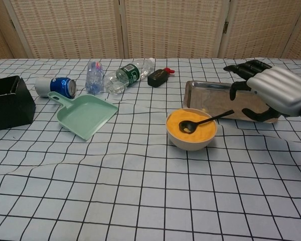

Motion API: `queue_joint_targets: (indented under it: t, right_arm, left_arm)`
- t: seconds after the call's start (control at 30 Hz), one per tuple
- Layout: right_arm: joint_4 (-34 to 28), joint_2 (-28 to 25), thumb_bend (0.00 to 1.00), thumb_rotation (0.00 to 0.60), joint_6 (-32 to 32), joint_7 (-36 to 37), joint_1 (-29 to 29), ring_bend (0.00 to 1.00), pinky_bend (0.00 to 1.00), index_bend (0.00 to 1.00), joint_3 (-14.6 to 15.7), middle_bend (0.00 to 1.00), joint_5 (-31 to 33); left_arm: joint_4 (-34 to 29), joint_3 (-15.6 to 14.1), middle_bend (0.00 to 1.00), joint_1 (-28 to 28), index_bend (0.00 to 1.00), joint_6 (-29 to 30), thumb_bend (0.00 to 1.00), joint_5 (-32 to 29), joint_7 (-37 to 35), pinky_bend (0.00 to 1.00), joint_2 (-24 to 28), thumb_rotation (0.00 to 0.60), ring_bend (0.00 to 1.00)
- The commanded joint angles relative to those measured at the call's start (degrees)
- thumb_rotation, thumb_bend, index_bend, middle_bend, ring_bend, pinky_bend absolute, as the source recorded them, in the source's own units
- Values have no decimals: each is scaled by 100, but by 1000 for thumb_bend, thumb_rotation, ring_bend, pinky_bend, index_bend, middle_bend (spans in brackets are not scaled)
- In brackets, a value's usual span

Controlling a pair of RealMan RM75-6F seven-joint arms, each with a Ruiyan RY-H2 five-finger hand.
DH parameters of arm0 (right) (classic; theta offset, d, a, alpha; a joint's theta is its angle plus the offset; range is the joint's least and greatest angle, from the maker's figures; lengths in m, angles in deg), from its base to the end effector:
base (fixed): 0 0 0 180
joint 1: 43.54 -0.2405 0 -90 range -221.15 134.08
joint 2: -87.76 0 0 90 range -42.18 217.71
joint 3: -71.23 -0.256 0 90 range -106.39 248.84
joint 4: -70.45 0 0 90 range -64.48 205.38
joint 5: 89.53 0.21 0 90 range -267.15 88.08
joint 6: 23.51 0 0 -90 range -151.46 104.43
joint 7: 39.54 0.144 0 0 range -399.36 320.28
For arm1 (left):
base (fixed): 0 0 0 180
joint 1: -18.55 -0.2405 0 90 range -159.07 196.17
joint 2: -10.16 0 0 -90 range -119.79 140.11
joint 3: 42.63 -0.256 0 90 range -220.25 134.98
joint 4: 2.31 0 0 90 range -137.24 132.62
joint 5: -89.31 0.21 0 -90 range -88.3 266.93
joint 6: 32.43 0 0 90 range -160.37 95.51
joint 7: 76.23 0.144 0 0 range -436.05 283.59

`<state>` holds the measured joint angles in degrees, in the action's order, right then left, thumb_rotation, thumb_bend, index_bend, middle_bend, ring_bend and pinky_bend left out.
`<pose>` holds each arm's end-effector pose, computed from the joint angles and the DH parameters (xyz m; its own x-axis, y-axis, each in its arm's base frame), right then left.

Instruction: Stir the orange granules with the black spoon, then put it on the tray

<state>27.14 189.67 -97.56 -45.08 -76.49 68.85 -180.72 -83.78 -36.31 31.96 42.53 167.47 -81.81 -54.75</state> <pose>-0.2496 -0.3352 -0.0132 0.6610 0.1341 0.7383 -0.6334 -0.4278 0.6448 -0.3376 0.2468 0.1738 0.4346 0.0242 0.9003 0.9000 0.0251 -0.4352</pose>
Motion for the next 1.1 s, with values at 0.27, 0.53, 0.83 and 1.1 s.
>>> queue_joint_targets:
  t: [0.27,0.53,0.83,1.1]
  right_arm:
    - [1892,1021,323,600,-765,1413,173,0,0,442,275,0,-400]
    - [2574,1432,323,600,-946,1632,228,0,0,459,211,0,-313]
    - [2728,1506,323,600,-996,1759,225,0,0,502,278,0,-332]
    - [2613,1367,323,600,-1039,1748,318,0,0,505,418,0,-412]
  left_arm:
    - [28,9,0,23,0,-43,457,-33,50,183,-31,600,0]
    - [19,17,0,18,0,-52,459,-64,67,183,-24,600,1]
    - [27,25,0,20,0,-54,459,-72,70,183,-30,600,2]
    - [10,22,0,3,0,-26,458,-62,74,183,-20,600,2]
